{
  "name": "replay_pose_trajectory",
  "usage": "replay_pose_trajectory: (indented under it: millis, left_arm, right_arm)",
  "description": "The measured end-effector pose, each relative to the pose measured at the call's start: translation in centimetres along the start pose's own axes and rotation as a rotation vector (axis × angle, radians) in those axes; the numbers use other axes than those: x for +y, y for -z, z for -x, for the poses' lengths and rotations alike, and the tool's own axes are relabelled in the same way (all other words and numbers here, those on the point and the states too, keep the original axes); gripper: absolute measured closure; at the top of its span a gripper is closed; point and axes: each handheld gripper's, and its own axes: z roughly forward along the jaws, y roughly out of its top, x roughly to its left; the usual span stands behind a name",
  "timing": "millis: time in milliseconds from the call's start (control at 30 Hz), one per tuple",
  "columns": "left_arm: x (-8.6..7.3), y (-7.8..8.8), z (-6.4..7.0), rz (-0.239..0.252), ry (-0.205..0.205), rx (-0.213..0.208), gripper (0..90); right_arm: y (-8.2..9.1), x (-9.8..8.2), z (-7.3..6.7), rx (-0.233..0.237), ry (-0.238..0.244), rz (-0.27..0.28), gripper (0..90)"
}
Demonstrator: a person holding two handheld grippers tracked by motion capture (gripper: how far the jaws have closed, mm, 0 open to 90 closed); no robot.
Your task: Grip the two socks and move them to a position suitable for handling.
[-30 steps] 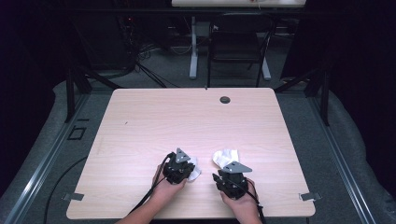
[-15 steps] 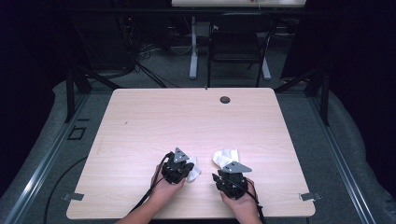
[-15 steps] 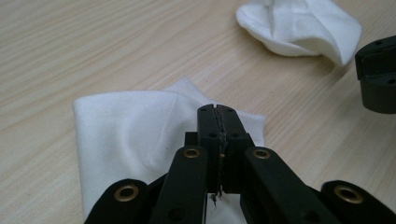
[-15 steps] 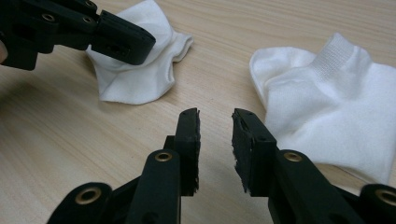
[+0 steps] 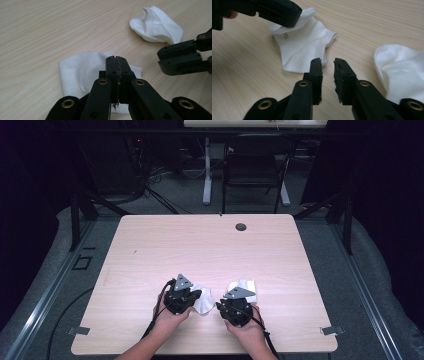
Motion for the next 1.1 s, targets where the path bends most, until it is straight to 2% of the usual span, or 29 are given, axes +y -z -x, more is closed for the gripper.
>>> replay_pose_trajectory:
  millis: [133, 300, 367, 400, 533, 733, 833, 1100]
  left_arm:
    - [0.0, 0.4, -0.4, 0.004, 0.001, 0.002, 90.0]
    - [0.1, 1.2, -1.2, 0.014, 0.006, 0.012, 90.0]
    - [0.1, 1.5, -1.6, 0.019, 0.015, 0.019, 90.0]
    - [0.1, 2.0, -2.3, 0.024, 0.028, 0.031, 90.0]
    - [0.1, 2.5, -3.1, 0.028, 0.043, 0.043, 90.0]
    - [-0.4, 2.9, -4.6, 0.026, 0.066, 0.075, 90.0]
    - [-1.0, 3.0, -5.3, 0.013, 0.063, 0.101, 90.0]
    - [-3.1, 3.1, -7.4, -0.040, 0.093, 0.144, 90.0]
  right_arm:
    - [-1.3, 0.7, -0.3, 0.015, 0.004, -0.012, 83.6]
    - [-2.7, 1.1, -0.8, 0.022, 0.009, -0.023, 83.9]
    - [-3.4, 1.1, -1.2, 0.020, 0.019, -0.029, 83.7]
    - [-3.9, 1.0, -1.5, 0.012, 0.037, -0.045, 83.7]
    - [-4.1, 0.9, -1.6, 0.006, 0.055, -0.066, 83.9]
    - [-4.1, 0.9, -1.5, 0.015, 0.041, -0.068, 83.8]
    - [-4.1, 0.9, -1.5, 0.017, 0.043, -0.070, 84.0]
    - [-3.7, 0.7, -1.2, 0.018, 0.042, -0.080, 84.5]
